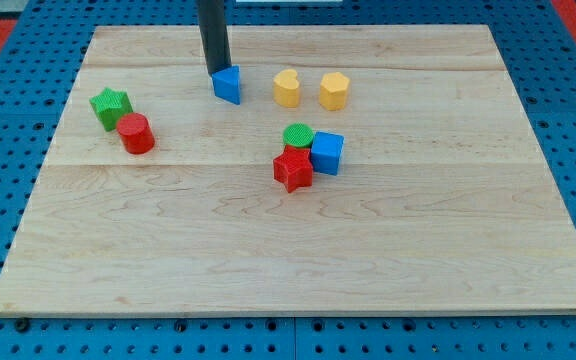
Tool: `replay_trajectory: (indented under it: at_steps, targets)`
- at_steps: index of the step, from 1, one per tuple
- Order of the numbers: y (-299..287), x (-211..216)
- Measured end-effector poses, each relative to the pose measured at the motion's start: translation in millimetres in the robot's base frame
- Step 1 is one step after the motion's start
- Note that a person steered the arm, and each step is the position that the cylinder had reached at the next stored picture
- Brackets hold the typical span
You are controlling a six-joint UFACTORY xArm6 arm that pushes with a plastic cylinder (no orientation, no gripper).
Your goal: Separate red star and blue cube
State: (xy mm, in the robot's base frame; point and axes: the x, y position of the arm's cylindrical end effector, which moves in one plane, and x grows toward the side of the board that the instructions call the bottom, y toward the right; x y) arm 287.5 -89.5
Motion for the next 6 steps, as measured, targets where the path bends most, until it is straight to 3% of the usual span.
replay_trajectory:
  at_steps: [1, 2, 4, 5, 6]
  targets:
    - [-43.1, 20.8]
    - [-60.7, 95.0]
    - [20.6, 202.5]
    - [100.0, 207.3]
    - [120.9, 177.3]
